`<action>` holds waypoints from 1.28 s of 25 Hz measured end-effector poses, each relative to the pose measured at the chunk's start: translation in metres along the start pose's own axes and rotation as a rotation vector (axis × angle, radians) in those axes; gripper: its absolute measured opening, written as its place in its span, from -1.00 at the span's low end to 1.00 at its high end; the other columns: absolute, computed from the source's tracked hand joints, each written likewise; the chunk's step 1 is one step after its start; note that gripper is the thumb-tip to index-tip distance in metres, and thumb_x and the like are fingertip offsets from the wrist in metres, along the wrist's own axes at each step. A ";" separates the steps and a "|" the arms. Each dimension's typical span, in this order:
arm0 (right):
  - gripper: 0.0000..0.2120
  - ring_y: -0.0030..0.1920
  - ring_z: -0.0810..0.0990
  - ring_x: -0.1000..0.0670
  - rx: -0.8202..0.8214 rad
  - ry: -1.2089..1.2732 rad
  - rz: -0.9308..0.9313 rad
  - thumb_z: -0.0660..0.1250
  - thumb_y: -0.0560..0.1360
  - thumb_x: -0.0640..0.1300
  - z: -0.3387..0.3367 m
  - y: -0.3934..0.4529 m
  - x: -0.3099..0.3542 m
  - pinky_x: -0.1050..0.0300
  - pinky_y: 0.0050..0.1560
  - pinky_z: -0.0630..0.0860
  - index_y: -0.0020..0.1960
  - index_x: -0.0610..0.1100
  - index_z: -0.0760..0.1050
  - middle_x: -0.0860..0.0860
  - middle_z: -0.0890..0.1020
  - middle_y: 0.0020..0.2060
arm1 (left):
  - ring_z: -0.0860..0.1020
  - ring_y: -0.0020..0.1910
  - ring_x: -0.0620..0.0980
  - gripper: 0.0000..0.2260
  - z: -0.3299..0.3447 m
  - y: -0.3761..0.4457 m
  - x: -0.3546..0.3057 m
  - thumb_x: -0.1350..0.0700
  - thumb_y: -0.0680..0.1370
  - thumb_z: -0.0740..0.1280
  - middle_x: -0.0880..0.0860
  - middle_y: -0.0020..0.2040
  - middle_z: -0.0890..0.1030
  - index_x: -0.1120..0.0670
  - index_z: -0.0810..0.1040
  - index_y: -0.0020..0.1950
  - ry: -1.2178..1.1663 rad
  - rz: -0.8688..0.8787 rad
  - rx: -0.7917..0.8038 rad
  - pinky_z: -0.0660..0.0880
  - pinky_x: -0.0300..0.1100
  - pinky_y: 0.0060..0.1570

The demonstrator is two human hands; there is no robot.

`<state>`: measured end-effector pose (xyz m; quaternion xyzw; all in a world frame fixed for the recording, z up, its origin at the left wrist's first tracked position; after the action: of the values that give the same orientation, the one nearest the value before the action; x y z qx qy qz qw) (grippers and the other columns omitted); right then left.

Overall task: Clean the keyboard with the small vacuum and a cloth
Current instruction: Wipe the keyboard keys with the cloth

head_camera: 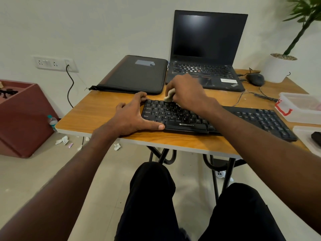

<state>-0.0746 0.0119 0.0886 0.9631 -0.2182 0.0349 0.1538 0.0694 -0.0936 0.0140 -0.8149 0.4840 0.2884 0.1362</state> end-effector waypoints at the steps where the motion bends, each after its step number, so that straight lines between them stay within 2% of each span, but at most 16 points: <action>1: -0.79 -0.04 0.66 -0.02 0.013 0.022 -0.006 0.46 0.51 -0.22 0.003 -0.004 0.000 0.00 -0.03 0.65 0.09 0.02 0.72 -0.01 0.71 -0.01 | 0.37 0.54 0.03 0.31 0.000 0.000 0.001 -0.71 -0.01 0.38 -0.06 0.57 0.41 -0.14 0.11 0.61 -0.002 0.002 0.001 0.05 0.22 0.62; 5: -0.82 -0.01 0.66 -0.05 -0.002 -0.020 0.119 0.48 0.52 -0.18 -0.004 -0.005 -0.021 0.02 -0.08 0.60 0.09 0.01 0.72 -0.03 0.72 0.01 | 0.35 0.55 0.04 0.28 -0.001 0.000 0.000 -0.66 0.02 0.41 -0.06 0.58 0.40 -0.14 0.11 0.62 0.007 -0.005 0.006 0.05 0.22 0.63; 9: -0.82 -0.06 0.64 0.02 0.043 0.001 0.027 0.46 0.53 -0.19 -0.005 -0.011 -0.011 0.12 -0.17 0.52 0.06 0.02 0.73 0.03 0.71 -0.05 | 0.37 0.54 0.01 0.29 -0.001 0.001 0.003 -0.67 0.02 0.41 -0.06 0.57 0.41 -0.13 0.12 0.62 -0.007 -0.002 -0.012 0.04 0.22 0.63; 12: -0.85 -0.04 0.66 -0.04 0.027 -0.038 0.072 0.47 0.52 -0.17 -0.009 -0.015 -0.020 0.05 -0.16 0.56 0.02 0.04 0.72 0.01 0.69 -0.06 | 0.36 0.55 0.01 0.30 -0.001 0.002 0.001 -0.69 0.01 0.40 -0.06 0.58 0.40 -0.15 0.11 0.62 -0.006 -0.002 -0.001 0.05 0.22 0.63; 16: -0.86 -0.01 0.67 -0.05 -0.001 -0.076 -0.001 0.48 0.51 -0.16 -0.007 -0.016 -0.003 -0.04 -0.07 0.64 0.02 0.04 0.72 0.00 0.70 -0.04 | 0.35 0.55 0.01 0.28 -0.001 0.000 0.000 -0.67 0.03 0.41 -0.04 0.59 0.39 -0.14 0.11 0.62 -0.014 0.005 -0.009 0.05 0.20 0.63; 19: -0.81 0.02 0.68 -0.11 -0.053 -0.083 0.089 0.46 0.53 -0.20 -0.008 -0.018 -0.020 -0.08 -0.03 0.63 0.09 0.00 0.72 -0.06 0.72 0.01 | 0.35 0.56 0.03 0.26 -0.002 0.000 -0.001 -0.64 0.06 0.42 -0.03 0.60 0.38 -0.13 0.11 0.63 0.004 0.004 -0.017 0.04 0.20 0.63; 22: -0.79 -0.05 0.64 -0.01 -0.128 0.030 0.164 0.45 0.51 -0.20 -0.013 -0.020 -0.036 0.04 -0.13 0.55 0.09 0.02 0.72 0.02 0.73 -0.02 | 0.31 0.59 0.10 0.27 -0.001 -0.004 -0.002 -0.63 0.10 0.39 0.00 0.64 0.34 -0.11 0.06 0.68 -0.014 -0.012 0.028 0.07 0.23 0.63; 23: -0.79 -0.09 0.59 0.04 -0.150 0.071 0.171 0.46 0.50 -0.20 -0.015 -0.022 -0.039 0.08 -0.15 0.49 0.08 0.03 0.71 0.05 0.71 -0.05 | 0.31 0.59 0.11 0.23 -0.002 -0.005 -0.003 -0.63 0.16 0.36 0.00 0.65 0.33 -0.10 0.06 0.69 -0.046 -0.016 0.013 0.12 0.25 0.62; 25: -0.81 -0.11 0.53 0.08 -0.169 0.134 0.186 0.48 0.49 -0.18 -0.018 -0.025 -0.049 0.12 -0.17 0.47 0.07 0.03 0.70 0.08 0.65 -0.11 | 0.42 0.52 0.08 -0.02 -0.006 -0.003 -0.016 -0.56 0.42 0.29 0.00 0.60 0.41 -0.06 0.14 0.67 -0.086 0.043 -0.163 0.27 0.31 0.55; 27: -0.82 -0.12 0.58 0.10 -0.176 0.241 0.186 0.52 0.48 -0.14 -0.020 -0.022 -0.052 0.13 -0.16 0.54 0.06 0.02 0.70 0.08 0.68 -0.11 | 0.54 0.42 0.02 -0.36 -0.007 0.003 -0.042 -0.29 0.65 0.26 -0.02 0.50 0.54 0.00 0.24 0.63 0.023 0.139 -0.380 0.31 0.27 0.53; 29: -0.83 -0.09 0.64 0.09 -0.115 0.278 0.126 0.53 0.47 -0.12 -0.013 -0.020 -0.041 0.06 -0.07 0.62 0.05 0.04 0.71 0.08 0.72 -0.09 | 0.58 0.38 0.00 -0.48 0.006 0.007 -0.064 -0.12 0.72 0.24 -0.05 0.40 0.63 0.02 0.24 0.63 0.116 0.169 -0.436 0.22 0.23 0.58; 32: -0.70 -0.03 0.65 -0.01 0.023 0.086 0.007 0.43 0.47 -0.26 0.000 -0.029 -0.030 0.02 -0.08 0.62 0.06 0.10 0.71 0.05 0.70 -0.04 | 0.62 0.32 -0.02 -0.55 0.024 0.007 -0.069 -0.06 0.73 0.16 -0.07 0.26 0.71 0.02 0.25 0.60 0.236 0.136 -0.422 0.11 0.18 0.62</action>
<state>-0.0890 0.0487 0.0766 0.9616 -0.2143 0.0792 0.1518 0.0300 -0.0364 0.0370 -0.8188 0.4795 0.2943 -0.1141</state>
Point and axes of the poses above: each hand's wrist, its own y-axis towards the middle knuckle, its own z-axis out of the palm, x = y × z, the point moved 7 cm from there along y, towards the middle knuckle
